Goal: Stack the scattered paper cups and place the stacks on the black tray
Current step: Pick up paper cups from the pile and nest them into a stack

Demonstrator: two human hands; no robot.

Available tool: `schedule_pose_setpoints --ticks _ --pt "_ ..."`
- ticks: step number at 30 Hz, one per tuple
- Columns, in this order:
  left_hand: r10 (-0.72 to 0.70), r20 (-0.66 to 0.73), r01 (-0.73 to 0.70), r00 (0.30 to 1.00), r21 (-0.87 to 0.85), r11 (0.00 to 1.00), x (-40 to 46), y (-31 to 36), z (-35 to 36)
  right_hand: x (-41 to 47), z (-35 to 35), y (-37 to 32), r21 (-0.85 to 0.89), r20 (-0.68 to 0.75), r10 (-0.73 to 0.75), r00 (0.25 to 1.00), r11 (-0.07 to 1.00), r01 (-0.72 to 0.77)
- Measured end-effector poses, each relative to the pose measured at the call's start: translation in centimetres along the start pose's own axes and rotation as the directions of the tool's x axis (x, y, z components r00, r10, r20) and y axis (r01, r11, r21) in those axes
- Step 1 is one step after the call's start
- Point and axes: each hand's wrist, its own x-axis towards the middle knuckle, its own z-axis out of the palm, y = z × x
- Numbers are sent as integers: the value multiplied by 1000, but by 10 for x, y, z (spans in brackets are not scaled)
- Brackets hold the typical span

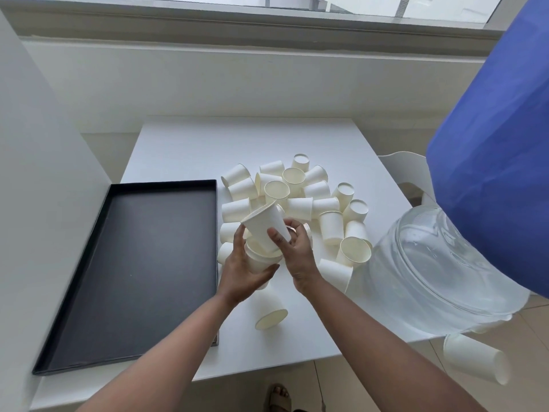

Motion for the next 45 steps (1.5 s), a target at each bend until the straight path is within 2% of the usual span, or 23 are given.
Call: schedule_pose_setpoints --ticks 4,10,15,23,26,28,30,31,33,35,36,38,41,45 --pt "2 -27 -1 1000 36 999 4 2 -3 0 -1 4 -111 97 18 995 994 -7" --pt "38 -18 -37 999 53 998 6 5 -9 6 -4 -14 -276 138 -134 981 946 168" --pt "49 -4 -49 999 48 998 7 4 -14 14 -3 -19 -509 247 -161 956 818 269" --pt "51 -2 -51 999 21 998 7 5 -18 10 4 -7 -616 317 -139 938 722 315" --pt "50 11 -50 999 15 999 6 7 -19 11 3 -5 -589 302 -93 949 764 263" --pt "49 -13 -49 999 28 998 7 4 -22 12 1 -5 -492 213 -62 975 855 162" --pt "36 -70 -33 997 37 999 10 -2 -27 12 -6 -3 -449 125 -67 990 886 117" --pt "29 -94 -25 995 47 999 11 -6 -29 11 -12 -2 -491 138 -65 988 862 125" --pt "21 -132 -11 991 75 997 12 -13 -35 7 -26 4 -660 298 26 954 728 186" --pt "11 -180 6 984 92 996 12 -17 -39 2 -38 14 -825 457 224 861 469 316" --pt "-1 -199 18 980 86 996 12 -17 -40 0 -43 21 -861 487 305 818 326 391" --pt "-28 -219 42 975 56 998 11 -16 -41 -6 -48 33 -855 513 349 784 132 501" --pt "-31 -230 44 973 48 998 12 -16 -43 -10 -48 46 -818 560 263 785 28 574" --pt "-64 -225 77 972 48 996 14 -23 -46 -9 -48 50 -829 559 98 823 43 558"
